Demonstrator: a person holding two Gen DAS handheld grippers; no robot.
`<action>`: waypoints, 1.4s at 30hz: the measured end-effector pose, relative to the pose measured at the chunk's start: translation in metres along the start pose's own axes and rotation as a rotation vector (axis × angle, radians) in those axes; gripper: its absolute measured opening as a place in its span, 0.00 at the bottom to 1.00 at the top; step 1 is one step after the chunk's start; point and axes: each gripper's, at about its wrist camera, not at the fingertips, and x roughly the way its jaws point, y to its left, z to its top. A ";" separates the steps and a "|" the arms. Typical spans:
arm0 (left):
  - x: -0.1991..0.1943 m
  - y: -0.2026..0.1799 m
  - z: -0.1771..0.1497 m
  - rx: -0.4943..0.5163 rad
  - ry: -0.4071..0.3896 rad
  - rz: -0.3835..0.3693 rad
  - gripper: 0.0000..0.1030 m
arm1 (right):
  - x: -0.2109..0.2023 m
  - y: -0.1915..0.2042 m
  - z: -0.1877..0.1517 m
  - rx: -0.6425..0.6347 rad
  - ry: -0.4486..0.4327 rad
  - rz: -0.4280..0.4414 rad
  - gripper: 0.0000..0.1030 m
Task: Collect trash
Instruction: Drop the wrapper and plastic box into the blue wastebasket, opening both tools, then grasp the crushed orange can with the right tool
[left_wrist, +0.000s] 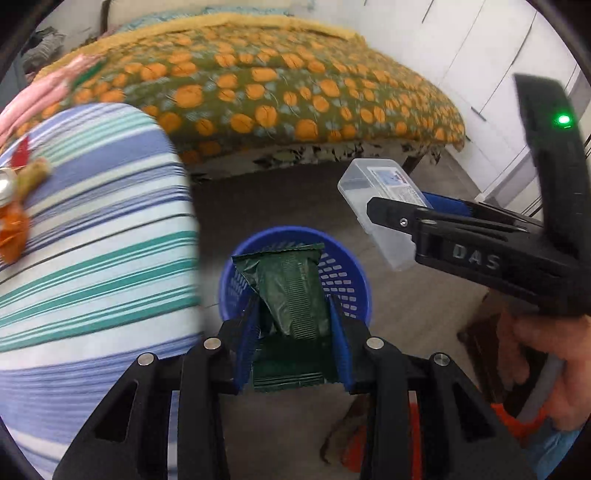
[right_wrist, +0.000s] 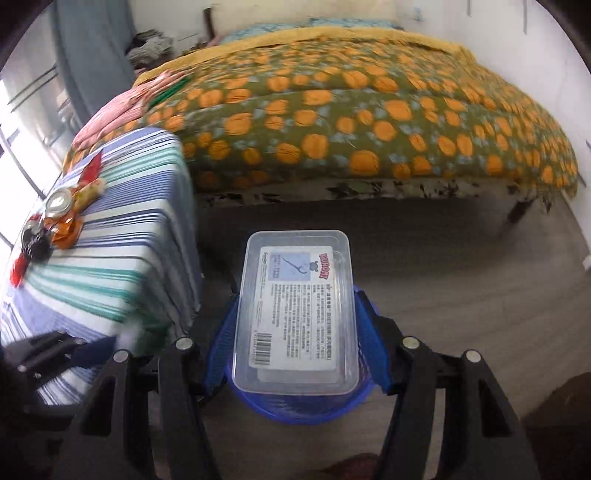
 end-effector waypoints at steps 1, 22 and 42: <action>0.008 -0.003 0.002 0.003 0.005 0.002 0.35 | 0.004 -0.006 -0.001 0.015 0.006 0.002 0.58; 0.069 -0.016 0.025 0.013 -0.015 0.028 0.73 | 0.011 -0.048 0.011 0.149 -0.043 0.046 0.75; -0.104 0.114 -0.078 -0.126 -0.172 0.157 0.92 | -0.046 0.103 0.006 -0.219 -0.254 0.175 0.76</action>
